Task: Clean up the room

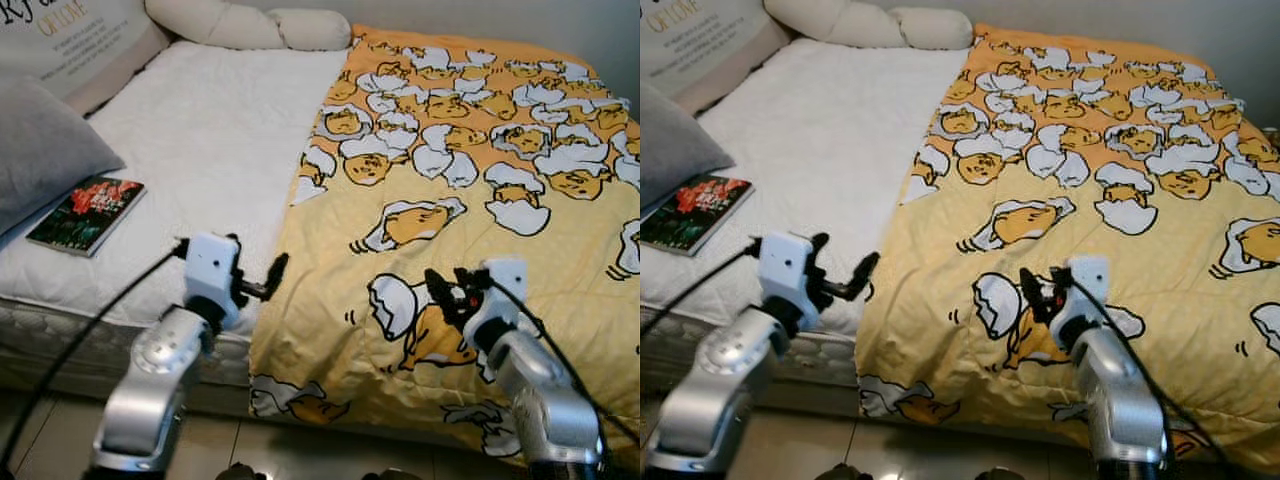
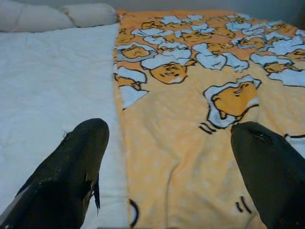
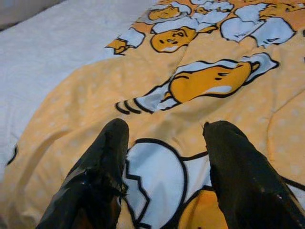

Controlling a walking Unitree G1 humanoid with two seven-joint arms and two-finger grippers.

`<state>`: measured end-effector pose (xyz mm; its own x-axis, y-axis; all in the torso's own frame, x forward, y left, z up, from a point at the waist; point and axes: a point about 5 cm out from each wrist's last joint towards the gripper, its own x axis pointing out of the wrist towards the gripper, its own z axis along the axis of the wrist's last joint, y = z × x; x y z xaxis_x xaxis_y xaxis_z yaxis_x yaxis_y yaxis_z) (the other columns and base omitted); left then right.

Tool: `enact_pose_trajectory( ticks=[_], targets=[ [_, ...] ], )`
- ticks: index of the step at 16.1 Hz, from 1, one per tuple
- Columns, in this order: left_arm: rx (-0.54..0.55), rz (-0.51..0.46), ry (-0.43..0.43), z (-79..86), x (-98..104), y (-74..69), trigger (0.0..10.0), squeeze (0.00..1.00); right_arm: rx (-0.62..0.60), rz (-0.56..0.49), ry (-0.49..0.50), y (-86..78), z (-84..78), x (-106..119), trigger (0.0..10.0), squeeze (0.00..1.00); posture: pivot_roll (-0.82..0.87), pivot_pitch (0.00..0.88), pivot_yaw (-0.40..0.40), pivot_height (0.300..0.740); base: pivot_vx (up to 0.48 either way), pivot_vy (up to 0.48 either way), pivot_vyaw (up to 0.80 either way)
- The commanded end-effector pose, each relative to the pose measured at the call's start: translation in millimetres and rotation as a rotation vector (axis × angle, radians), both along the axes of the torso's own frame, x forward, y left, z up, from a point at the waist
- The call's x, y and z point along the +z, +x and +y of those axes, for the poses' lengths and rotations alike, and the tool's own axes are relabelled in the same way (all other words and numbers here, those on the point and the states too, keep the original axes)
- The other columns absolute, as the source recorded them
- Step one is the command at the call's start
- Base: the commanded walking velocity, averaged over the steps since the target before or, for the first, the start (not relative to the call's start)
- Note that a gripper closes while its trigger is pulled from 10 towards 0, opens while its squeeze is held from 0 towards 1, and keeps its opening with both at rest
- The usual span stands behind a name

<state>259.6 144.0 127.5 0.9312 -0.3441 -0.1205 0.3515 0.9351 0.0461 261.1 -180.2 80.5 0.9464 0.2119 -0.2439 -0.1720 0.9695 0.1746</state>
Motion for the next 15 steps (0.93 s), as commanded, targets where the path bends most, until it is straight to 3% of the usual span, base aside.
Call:
enact_pose_trajectory(
  ticks=[1,3,5,15],
  targets=[
    [-0.008,-0.020,0.024,-4.6,1.2,-0.7,10.0,0.00,0.006,-0.035,-0.026,-1.8,4.3,4.5,10.0,0.00,-0.05,0.000,0.010,0.740,0.000,0.000,0.00],
    [0.004,-0.031,0.047,-8.5,-0.8,-0.9,10.0,0.00,0.035,-0.035,-0.056,-6.2,12.6,1.3,10.0,0.00,-0.06,0.000,0.015,0.740,0.000,0.000,0.00],
    [0.054,-0.025,0.056,-6.4,-4.6,0.6,10.0,0.00,0.038,-0.045,-0.089,-7.4,18.5,1.1,10.0,0.00,-0.05,0.000,0.006,0.740,0.000,-0.480,0.00],
    [0.104,-0.040,0.058,-5.6,-4.4,2.5,10.0,0.00,0.040,-0.052,-0.120,-6.0,18.5,0.9,10.0,0.00,-0.05,0.000,-0.008,0.740,0.000,-0.480,0.00]
  ],
)
